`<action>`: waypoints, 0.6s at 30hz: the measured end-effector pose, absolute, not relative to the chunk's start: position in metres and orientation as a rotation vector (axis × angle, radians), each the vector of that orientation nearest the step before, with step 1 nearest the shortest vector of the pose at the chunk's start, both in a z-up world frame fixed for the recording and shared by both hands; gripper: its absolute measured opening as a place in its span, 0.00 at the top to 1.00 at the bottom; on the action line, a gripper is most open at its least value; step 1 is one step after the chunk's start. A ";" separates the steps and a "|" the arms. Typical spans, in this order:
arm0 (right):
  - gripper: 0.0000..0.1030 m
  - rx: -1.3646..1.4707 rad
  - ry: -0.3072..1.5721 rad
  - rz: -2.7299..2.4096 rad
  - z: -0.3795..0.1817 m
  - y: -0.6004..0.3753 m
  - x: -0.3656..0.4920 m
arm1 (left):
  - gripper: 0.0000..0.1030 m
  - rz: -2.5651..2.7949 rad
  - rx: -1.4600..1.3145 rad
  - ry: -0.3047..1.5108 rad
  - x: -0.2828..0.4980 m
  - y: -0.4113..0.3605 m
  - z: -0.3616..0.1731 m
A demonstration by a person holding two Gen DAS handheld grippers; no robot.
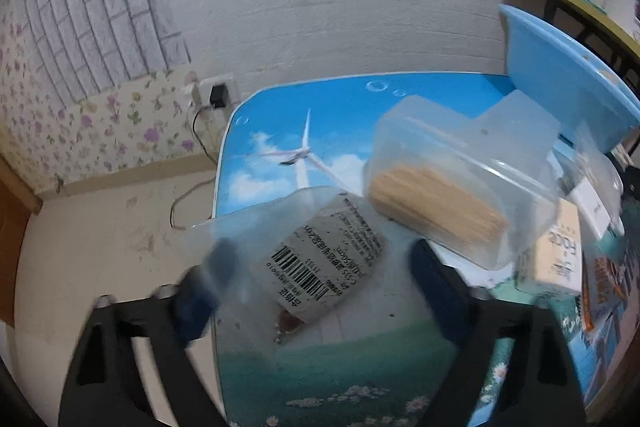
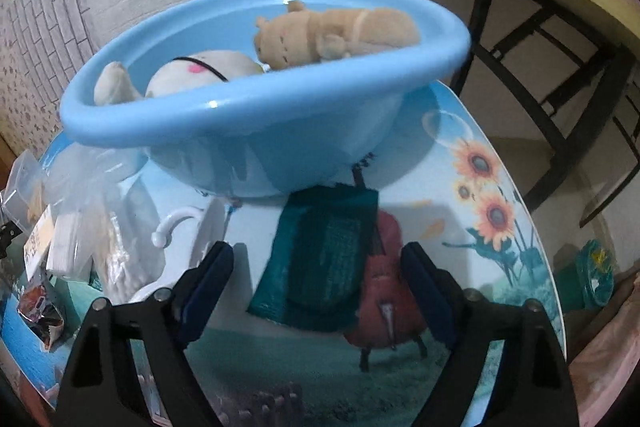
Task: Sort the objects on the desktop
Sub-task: 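Grasp the barcode-labelled clear bag with the left tool while the right tool grasps the green packet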
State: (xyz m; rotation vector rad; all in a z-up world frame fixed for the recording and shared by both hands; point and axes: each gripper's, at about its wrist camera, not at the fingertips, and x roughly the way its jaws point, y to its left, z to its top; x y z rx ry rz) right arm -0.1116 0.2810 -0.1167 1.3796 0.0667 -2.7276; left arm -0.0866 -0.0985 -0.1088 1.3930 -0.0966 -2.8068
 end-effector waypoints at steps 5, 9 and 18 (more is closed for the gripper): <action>0.52 1.326 0.080 -2.706 -0.112 0.281 -0.107 | 0.46 -2.836 1.407 -0.141 -0.079 -0.084 -0.105; 0.55 1.328 0.057 -2.680 -0.111 0.284 -0.100 | 0.56 -2.844 1.411 -0.150 -0.068 -0.070 -0.102; 0.57 1.288 0.006 -2.625 -0.103 0.293 -0.075 | 0.57 -2.860 1.475 -0.052 -0.041 -0.049 -0.098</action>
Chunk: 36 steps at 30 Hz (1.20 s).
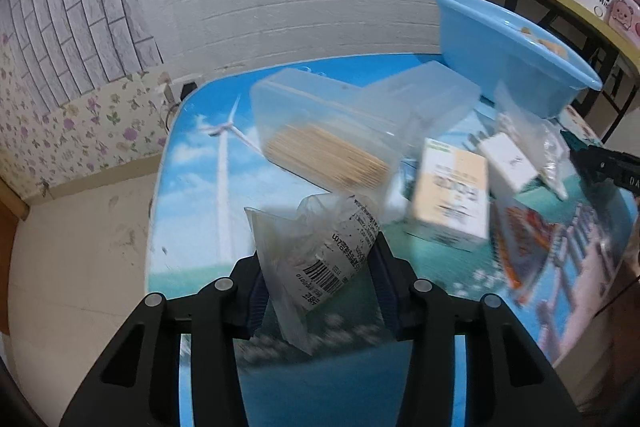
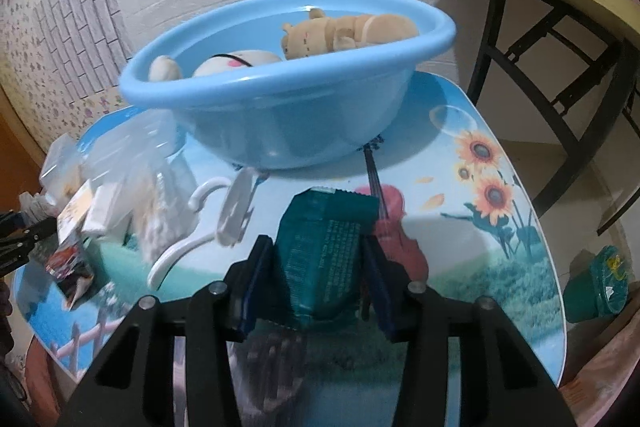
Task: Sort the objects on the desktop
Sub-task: 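Grasp the barcode-labelled clear bag with the left tool while the right tool grasps the green packet, then lift the clear bag with the left tool while the right tool lifts the green packet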
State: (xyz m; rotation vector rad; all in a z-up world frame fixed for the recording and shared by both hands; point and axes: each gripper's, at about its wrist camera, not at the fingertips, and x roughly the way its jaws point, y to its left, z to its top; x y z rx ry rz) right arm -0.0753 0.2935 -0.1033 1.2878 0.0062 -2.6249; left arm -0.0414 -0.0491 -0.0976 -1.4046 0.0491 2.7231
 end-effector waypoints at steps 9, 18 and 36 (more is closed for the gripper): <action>0.57 1.250 0.021 -2.590 -0.101 0.296 -0.050 | 0.57 2.702 -1.436 0.020 -0.027 -0.029 -0.092; 0.57 1.234 -0.014 -2.590 -0.097 0.304 -0.044 | 0.57 2.697 -1.466 0.011 -0.025 -0.027 -0.090; 0.56 1.254 -0.032 -2.554 -0.104 0.300 -0.043 | 0.56 2.692 -1.490 0.006 -0.027 -0.025 -0.097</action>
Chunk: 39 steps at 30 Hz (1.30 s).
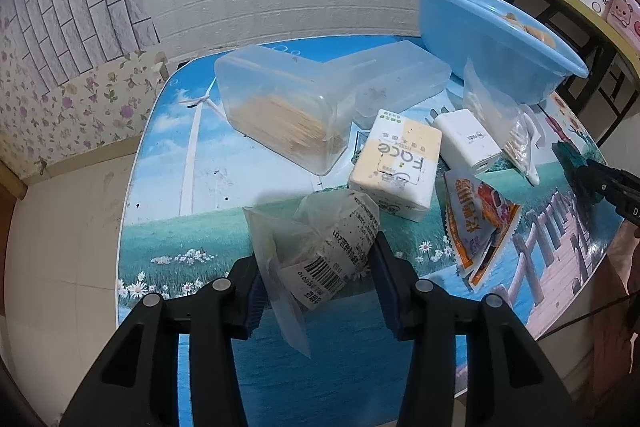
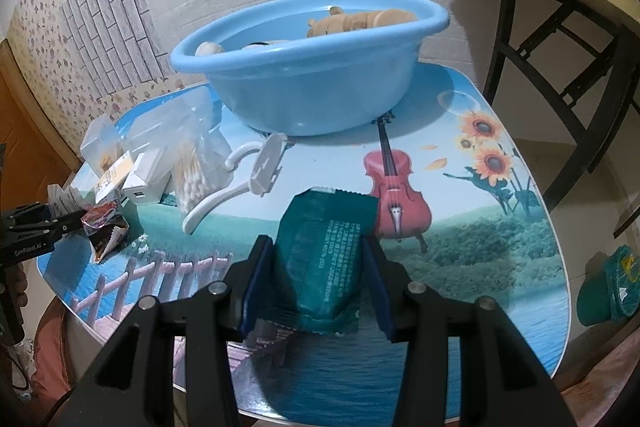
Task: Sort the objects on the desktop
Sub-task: 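Lift the clear bag with the left tool while the right tool lifts the green packet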
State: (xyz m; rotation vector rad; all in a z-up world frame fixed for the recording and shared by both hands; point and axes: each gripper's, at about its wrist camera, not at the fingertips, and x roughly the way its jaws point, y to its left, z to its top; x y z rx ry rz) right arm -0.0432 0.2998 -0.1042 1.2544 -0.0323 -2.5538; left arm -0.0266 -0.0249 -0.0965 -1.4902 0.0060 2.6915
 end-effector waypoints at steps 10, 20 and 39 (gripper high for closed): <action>0.55 1.257 -0.023 -2.549 -0.109 0.297 -0.044 | 0.51 2.710 -1.474 0.011 -0.028 -0.024 -0.100; 0.54 1.234 0.034 -2.578 -0.111 0.292 -0.043 | 0.36 2.771 -1.438 -0.005 -0.030 -0.023 -0.104; 0.57 1.115 -0.032 -2.574 -0.077 0.292 -0.033 | 0.58 2.750 -1.380 -0.065 -0.022 -0.008 -0.072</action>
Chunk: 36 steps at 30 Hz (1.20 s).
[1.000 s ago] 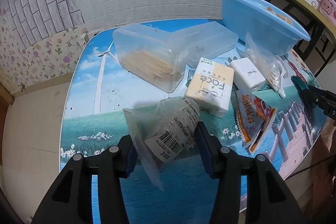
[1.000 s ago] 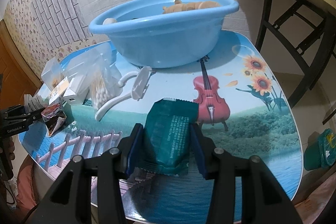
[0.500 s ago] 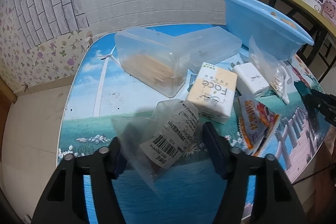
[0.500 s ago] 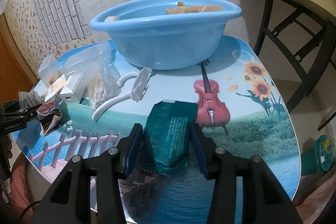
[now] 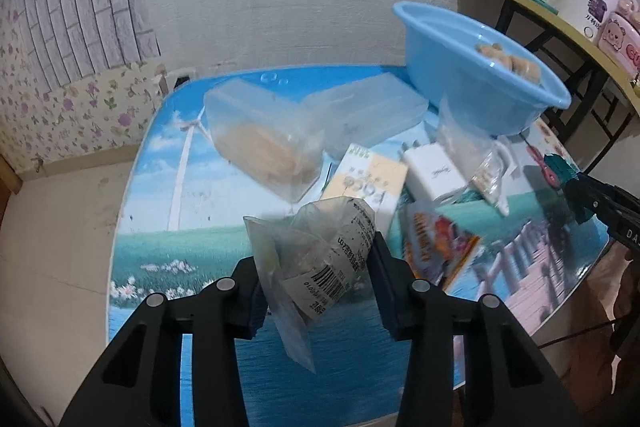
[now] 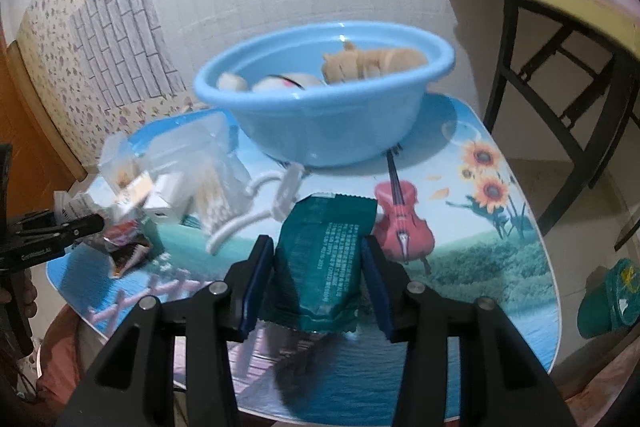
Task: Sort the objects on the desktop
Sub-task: 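Lift the clear bag with the left tool while the right tool lifts the green packet, then carry the bag and the green packet over the blue basin and release both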
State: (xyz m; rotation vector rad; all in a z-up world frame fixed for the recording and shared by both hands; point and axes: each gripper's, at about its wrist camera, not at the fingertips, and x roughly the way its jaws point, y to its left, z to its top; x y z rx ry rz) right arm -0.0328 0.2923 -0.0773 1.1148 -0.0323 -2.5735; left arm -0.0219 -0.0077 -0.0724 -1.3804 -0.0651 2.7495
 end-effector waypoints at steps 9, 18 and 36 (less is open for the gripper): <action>0.57 1.051 -0.019 -2.492 -0.062 0.276 -0.025 | 0.58 2.777 -1.308 -0.060 -0.021 0.002 -0.042; 0.57 0.931 -0.015 -2.434 -0.035 0.266 -0.013 | 0.58 2.761 -1.272 -0.031 -0.023 0.018 -0.026; 0.57 0.838 -0.083 -2.468 -0.015 0.285 -0.060 | 0.58 2.723 -1.224 0.042 -0.073 0.061 -0.001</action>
